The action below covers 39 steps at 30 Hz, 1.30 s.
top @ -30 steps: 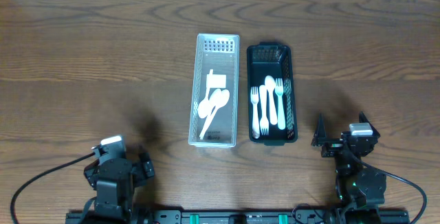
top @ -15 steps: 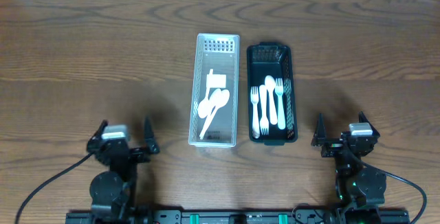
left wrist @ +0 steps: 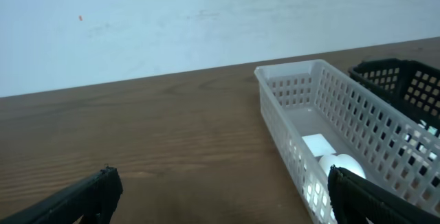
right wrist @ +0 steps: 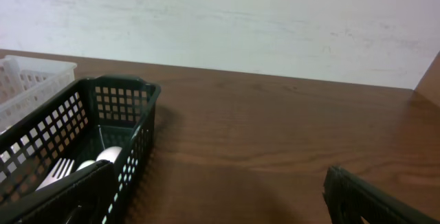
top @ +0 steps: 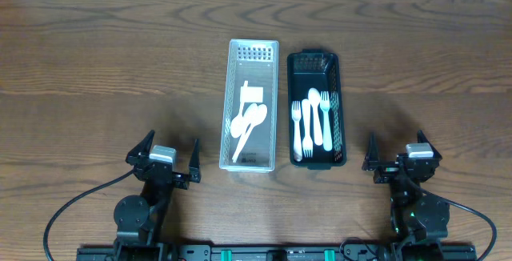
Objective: Pack container
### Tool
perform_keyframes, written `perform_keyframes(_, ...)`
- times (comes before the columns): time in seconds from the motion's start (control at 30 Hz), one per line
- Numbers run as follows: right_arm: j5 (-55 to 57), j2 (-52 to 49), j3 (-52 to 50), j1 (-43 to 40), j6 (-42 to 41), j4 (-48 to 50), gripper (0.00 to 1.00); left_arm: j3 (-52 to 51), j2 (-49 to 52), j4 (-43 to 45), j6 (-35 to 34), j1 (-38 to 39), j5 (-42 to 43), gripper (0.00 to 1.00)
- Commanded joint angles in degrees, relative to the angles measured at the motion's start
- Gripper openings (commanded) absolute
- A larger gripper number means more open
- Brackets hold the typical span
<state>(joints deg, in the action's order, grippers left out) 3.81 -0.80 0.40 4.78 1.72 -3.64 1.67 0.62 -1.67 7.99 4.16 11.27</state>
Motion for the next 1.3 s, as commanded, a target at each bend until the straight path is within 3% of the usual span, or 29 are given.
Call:
perform_keyframes(0.0, -0.22, 0.15, -0.09, 0.55, -0.39, -0.26, 0.99, -1.44, -0.52, -1.2, 1.2, -0.35, 2.21, 0.98)
perform_keyframes(0.37, -0.22, 0.15, -0.09, 0.55, -0.37, -0.26, 0.99, -1.44, -0.52, -1.22, 0.33, -0.33, -1.42, 0.98)
perform_keyframes(0.53, -0.22, 0.15, -0.09, 0.55, -0.37, -0.26, 0.99, -1.44, -0.52, -1.33, -6.16, -0.33, -7.98, 0.98)
perform_keyframes(1.27, -0.22, 0.15, -0.09, 0.55, -0.39, -0.26, 0.99, -1.44, -0.39, -2.08, -6.36, -0.2, -7.87, 0.98)
